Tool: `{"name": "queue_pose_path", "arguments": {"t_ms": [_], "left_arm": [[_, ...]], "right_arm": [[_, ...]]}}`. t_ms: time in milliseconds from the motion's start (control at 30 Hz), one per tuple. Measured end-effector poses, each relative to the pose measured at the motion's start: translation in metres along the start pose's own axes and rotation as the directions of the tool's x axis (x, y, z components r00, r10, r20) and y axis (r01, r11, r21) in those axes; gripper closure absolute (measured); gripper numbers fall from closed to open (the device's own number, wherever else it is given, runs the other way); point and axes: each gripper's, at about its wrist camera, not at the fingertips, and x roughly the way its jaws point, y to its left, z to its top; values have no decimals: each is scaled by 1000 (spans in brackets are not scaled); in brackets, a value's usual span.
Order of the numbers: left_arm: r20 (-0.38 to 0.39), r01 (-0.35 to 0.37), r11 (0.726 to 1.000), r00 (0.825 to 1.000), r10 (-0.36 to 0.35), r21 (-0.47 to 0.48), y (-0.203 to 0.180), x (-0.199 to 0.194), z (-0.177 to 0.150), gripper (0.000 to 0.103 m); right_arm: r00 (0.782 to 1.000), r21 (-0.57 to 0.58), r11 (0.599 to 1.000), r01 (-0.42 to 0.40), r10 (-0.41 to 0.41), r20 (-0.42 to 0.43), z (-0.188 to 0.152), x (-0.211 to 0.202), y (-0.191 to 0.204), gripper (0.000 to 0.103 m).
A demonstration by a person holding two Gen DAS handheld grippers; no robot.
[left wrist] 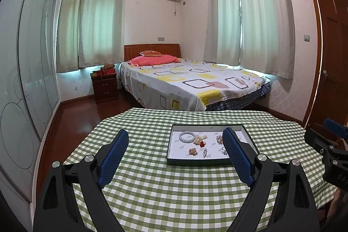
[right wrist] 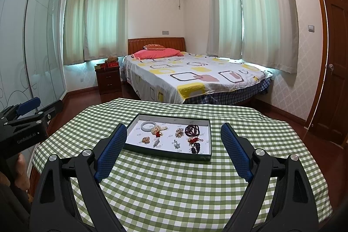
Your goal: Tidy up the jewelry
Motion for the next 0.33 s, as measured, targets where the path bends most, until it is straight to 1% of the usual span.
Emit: {"name": "queue_pose_path", "arguments": {"t_ms": [67, 167, 267, 333], "left_arm": [[-6, 19, 1000, 1000, -19, -10, 1, 3, -1, 18], [-22, 11, 1000, 1000, -11, -11, 1, 12, -4, 18], [-83, 17, 1000, 996, -17, -2, 2, 31, -10, 18], [-123, 4, 1000, 992, -4, -6, 5, 47, -16, 18]], "right_arm": [[1000, 0, 1000, -1, 1, -1, -1, 2, -1, 17], [1000, 6, 1000, -1, 1, -7, -2, 5, -3, 17], [1000, 15, 1000, 3, -2, -24, -5, 13, -8, 17], [999, 22, 1000, 7, -6, -38, -8, 21, -12, 17]]}}
